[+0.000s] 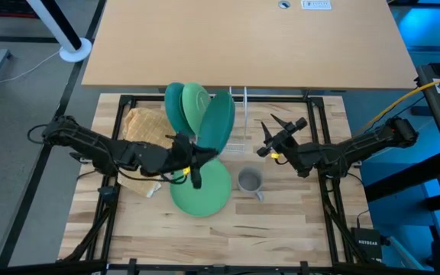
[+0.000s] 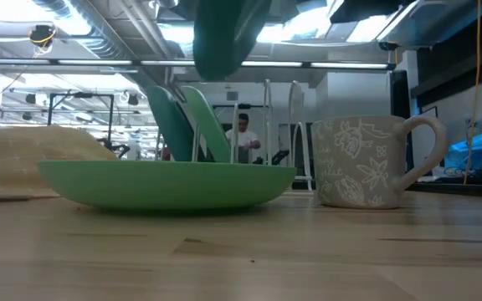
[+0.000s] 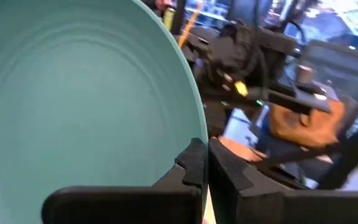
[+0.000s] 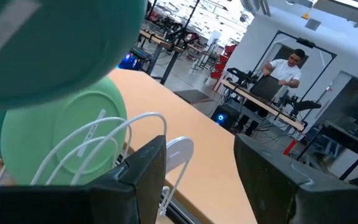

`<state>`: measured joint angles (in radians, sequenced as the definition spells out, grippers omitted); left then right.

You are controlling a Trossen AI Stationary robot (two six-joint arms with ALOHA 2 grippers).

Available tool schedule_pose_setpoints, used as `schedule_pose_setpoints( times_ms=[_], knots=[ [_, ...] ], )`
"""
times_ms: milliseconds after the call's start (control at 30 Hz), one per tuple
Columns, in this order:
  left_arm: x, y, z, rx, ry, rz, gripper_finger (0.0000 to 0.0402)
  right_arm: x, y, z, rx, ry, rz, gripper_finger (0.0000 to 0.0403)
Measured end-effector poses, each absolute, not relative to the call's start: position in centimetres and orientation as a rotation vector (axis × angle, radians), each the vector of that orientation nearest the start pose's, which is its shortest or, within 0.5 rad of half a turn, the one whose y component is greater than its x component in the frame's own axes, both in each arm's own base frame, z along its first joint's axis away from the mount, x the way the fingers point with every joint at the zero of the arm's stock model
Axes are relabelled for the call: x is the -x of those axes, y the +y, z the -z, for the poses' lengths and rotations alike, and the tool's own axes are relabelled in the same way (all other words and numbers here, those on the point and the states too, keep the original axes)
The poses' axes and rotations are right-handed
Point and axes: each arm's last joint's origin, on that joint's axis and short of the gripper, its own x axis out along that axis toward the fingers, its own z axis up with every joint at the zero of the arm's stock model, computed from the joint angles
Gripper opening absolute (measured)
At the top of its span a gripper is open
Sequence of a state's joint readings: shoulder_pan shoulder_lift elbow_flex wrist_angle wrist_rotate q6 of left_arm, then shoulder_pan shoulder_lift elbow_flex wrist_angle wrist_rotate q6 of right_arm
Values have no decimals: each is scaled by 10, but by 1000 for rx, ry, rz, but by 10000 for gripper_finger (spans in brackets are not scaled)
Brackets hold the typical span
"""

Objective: Sort dishes
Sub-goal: Put the blue plate into the dish rack

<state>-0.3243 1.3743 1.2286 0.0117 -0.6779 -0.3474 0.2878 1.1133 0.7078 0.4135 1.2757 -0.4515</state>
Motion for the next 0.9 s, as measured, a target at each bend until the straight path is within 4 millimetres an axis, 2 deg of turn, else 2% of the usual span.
schedule_pose_setpoints(
  times_ms=[200,433,900],
  knots=[
    [-305,-63,-376,305,-43,-416,0,-227,38,-299,412,221,969,195],
    [-309,-41,-363,368,-140,-465,0,-227,38,-299,412,221,970,195],
    [-306,-26,-341,436,-307,-409,0,-227,38,-299,413,221,967,195]
  ],
)
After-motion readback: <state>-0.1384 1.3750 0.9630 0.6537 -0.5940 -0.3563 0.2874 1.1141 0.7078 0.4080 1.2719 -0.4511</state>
